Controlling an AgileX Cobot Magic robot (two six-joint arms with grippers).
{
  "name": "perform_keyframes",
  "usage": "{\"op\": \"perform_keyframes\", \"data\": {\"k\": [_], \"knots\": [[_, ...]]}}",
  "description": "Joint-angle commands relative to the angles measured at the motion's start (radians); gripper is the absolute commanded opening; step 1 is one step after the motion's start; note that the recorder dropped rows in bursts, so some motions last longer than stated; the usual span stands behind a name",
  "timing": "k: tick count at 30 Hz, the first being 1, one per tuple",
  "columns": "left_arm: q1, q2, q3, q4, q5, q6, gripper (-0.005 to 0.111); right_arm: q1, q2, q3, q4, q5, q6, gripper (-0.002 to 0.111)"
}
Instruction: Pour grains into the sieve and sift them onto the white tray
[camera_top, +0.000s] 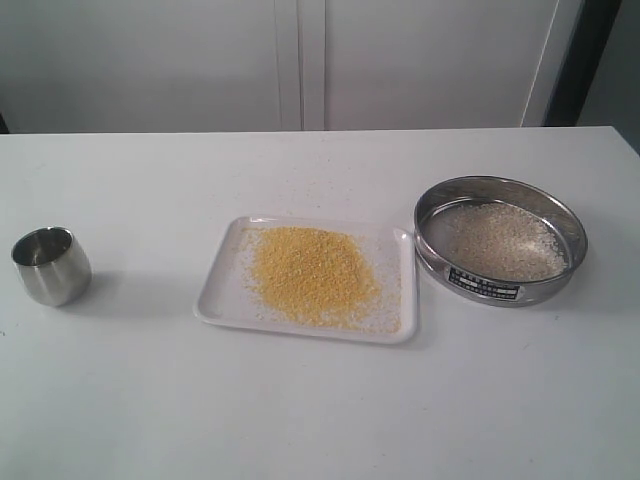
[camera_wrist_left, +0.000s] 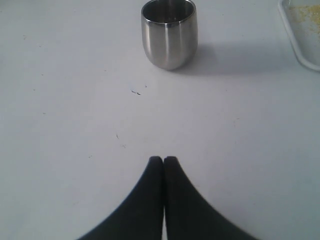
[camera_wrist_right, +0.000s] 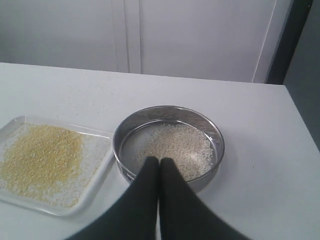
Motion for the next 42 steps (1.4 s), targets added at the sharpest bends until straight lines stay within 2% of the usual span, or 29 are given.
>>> {"op": "perform_keyframes", "data": {"k": [1,11,24,29,42], "knots": [[-0.001,-0.005,0.007,-0.007,-0.003,-0.005,0.000,0.001,-0.069,0.031,-0.026,-0.011,0.032,0.000],[-0.001,-0.005,0.007,-0.007,-0.003,-0.003,0.000,0.001,-0.212,0.116,-0.026,-0.011,0.099,0.000],[-0.001,-0.005,0.007,-0.007,-0.003,-0.003,0.000,0.001,-0.376,0.292,-0.050,-0.070,0.088,0.000],[-0.001,-0.005,0.007,-0.007,-0.003,-0.003,0.000,0.001,-0.382,0.336,-0.061,-0.079,0.088,0.000],[-0.001,-0.005,0.007,-0.007,-0.003,-0.003,0.000,0.001,-0.382,0.459,-0.103,-0.237,0.088,0.000]]}}
